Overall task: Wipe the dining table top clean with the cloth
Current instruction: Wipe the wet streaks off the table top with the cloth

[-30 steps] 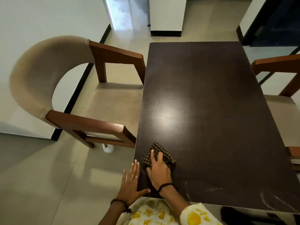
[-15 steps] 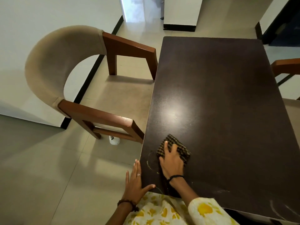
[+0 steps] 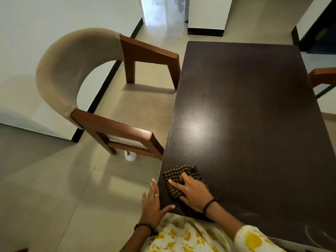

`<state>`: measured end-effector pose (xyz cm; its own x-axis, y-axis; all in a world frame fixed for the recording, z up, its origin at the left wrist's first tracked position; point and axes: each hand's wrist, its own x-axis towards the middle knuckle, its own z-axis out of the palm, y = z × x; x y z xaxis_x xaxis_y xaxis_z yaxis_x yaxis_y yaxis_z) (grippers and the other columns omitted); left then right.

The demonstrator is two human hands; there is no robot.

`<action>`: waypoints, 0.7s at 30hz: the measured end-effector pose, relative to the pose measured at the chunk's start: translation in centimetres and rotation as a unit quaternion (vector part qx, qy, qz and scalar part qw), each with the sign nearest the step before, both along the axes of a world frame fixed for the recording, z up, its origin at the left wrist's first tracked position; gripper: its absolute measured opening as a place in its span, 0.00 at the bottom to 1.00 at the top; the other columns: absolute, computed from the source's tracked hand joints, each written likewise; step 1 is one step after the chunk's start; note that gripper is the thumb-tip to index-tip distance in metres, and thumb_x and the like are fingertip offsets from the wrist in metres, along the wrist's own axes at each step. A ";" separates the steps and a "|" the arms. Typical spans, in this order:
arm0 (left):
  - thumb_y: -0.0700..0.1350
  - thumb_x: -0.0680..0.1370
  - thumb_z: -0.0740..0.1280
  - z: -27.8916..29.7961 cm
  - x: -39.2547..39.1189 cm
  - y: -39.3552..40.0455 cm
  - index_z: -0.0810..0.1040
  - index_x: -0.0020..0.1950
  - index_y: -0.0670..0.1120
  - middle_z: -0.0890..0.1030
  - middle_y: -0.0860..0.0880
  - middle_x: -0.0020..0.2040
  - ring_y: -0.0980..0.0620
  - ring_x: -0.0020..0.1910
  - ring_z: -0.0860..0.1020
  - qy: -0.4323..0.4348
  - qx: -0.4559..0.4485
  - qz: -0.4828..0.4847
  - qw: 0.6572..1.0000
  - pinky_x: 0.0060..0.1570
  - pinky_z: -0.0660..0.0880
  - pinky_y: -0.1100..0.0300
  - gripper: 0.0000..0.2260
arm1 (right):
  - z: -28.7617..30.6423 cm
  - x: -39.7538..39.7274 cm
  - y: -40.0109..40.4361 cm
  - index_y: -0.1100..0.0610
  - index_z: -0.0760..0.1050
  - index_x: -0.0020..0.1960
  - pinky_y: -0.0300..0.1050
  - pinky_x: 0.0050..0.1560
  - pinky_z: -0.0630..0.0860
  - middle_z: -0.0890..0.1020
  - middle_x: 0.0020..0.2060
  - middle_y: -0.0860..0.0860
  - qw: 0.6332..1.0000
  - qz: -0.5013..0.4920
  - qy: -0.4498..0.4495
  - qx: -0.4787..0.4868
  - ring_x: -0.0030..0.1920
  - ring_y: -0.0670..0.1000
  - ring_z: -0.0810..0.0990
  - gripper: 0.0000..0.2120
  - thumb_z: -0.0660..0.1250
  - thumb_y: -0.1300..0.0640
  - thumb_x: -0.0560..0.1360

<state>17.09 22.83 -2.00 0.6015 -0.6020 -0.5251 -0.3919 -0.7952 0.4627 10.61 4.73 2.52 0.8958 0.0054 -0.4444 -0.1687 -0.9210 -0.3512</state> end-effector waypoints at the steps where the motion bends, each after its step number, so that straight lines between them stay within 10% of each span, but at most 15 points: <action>1: 0.81 0.58 0.41 0.0 0.0 0.0 0.26 0.67 0.51 0.30 0.54 0.70 0.58 0.70 0.35 0.003 -0.007 0.004 1.000 0.67 0.32 0.53 0.51 | 0.2 -0.9 -1.1 0.43 0.54 0.75 0.49 0.55 0.73 0.64 0.64 0.55 1.000 0.001 0.003 0.002 0.58 0.54 0.71 0.27 0.58 0.49 0.78; 10: 0.81 0.58 0.42 -0.4 -0.1 0.2 0.27 0.67 0.51 0.31 0.54 0.71 0.58 0.70 0.33 -0.007 -0.029 0.016 0.999 0.65 0.29 0.54 0.51 | 0.6 3.8 -3.5 0.41 0.57 0.73 0.53 0.62 0.66 0.64 0.68 0.53 0.986 -0.137 -0.022 -0.095 0.65 0.56 0.65 0.24 0.57 0.48 0.79; 21: 0.80 0.58 0.37 -0.9 -0.9 0.0 0.31 0.69 0.41 0.32 0.49 0.71 0.63 0.63 0.23 -0.064 -0.013 0.032 0.997 0.65 0.29 0.51 0.54 | 0.0 4.1 0.5 0.44 0.60 0.73 0.57 0.65 0.61 0.62 0.69 0.56 0.996 0.020 -0.045 -0.080 0.68 0.59 0.62 0.23 0.54 0.58 0.80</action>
<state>16.18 22.81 -2.92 0.7009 -0.5721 -0.4260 -0.3974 -0.8091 0.4329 14.69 5.22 2.56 0.9329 -0.0220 -0.3596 -0.1046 -0.9717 -0.2119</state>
